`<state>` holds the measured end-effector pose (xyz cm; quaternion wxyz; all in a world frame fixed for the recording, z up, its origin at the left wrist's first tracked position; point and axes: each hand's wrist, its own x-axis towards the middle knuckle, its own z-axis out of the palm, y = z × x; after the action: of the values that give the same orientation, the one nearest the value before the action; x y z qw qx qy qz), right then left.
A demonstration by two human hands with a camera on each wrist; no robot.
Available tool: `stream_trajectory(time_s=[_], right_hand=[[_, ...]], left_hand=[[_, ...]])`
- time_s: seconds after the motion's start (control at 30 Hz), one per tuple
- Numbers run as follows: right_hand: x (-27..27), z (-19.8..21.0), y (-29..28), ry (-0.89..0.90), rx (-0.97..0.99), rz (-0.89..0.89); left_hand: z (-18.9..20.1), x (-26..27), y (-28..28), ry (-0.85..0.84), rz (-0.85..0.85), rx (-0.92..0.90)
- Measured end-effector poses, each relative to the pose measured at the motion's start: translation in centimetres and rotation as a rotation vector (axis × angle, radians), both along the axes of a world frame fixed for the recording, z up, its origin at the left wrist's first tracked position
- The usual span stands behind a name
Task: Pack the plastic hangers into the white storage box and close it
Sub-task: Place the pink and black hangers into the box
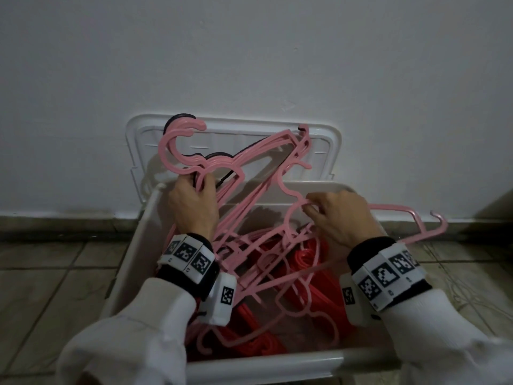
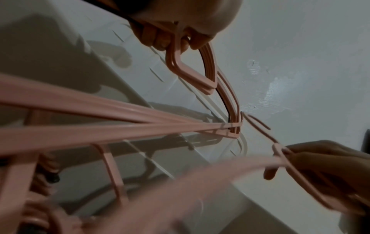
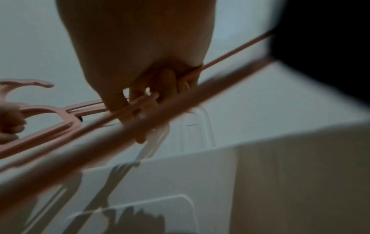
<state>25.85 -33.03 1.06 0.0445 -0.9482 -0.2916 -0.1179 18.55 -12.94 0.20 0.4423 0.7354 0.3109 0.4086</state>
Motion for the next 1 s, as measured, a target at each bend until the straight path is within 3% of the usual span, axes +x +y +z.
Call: stream_trajectory(time_s=[0.17, 0.3, 0.47, 0.63, 0.83, 1.0], right_hand=[[0.8, -0.6, -0.9, -0.014, 0.109, 0.074], [0.9, -0.3, -0.6, -0.091, 0.171, 0.179], [0.1, 0.0, 1.5, 0.042, 0.261, 0.32], [0.2, -0.6, 4.0, 0.173, 0.282, 0.441], [0.9, -1.4, 5.1, 0.211, 0.486, 0.397], [1.3, -1.7, 5.2, 0.141, 0.566, 0.402]], left_hand=[[-0.6, 0.3, 0.2, 0.064, -0.07, 0.037], [-1.6, 1.0, 0.6, 0.23, -0.269, 0.054], [-3.1, 1.7, 0.5, 0.323, -0.493, 0.07], [-2.7, 1.3, 0.4, 0.342, -0.617, 0.035], [-1.9, 0.7, 0.4, 0.18, -0.684, -0.156], [-2.5, 1.0, 0.4, 0.318, -0.767, 0.073]])
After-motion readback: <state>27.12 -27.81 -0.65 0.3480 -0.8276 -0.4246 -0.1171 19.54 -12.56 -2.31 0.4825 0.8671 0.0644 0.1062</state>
